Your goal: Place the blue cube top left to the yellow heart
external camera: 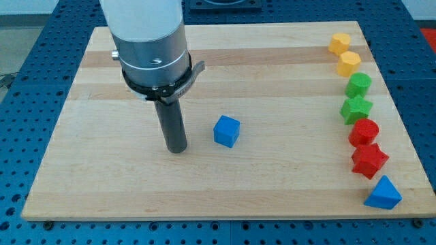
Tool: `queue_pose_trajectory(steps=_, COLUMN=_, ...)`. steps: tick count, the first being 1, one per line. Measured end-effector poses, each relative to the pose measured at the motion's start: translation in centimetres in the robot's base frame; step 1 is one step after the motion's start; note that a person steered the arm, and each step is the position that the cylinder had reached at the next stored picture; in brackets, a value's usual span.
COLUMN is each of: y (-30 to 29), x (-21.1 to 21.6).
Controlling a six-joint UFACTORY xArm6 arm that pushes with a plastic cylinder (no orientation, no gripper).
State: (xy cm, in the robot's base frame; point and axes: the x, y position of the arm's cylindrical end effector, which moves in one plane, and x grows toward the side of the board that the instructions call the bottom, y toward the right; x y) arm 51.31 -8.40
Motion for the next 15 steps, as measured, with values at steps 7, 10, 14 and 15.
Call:
queue_pose_trajectory(steps=7, y=2.4, x=0.3)
queue_pose_trajectory(steps=10, y=10.8, x=-3.7)
queue_pose_trajectory(steps=14, y=5.0, x=-3.1)
queue_pose_trajectory(steps=15, y=6.4, x=-5.6)
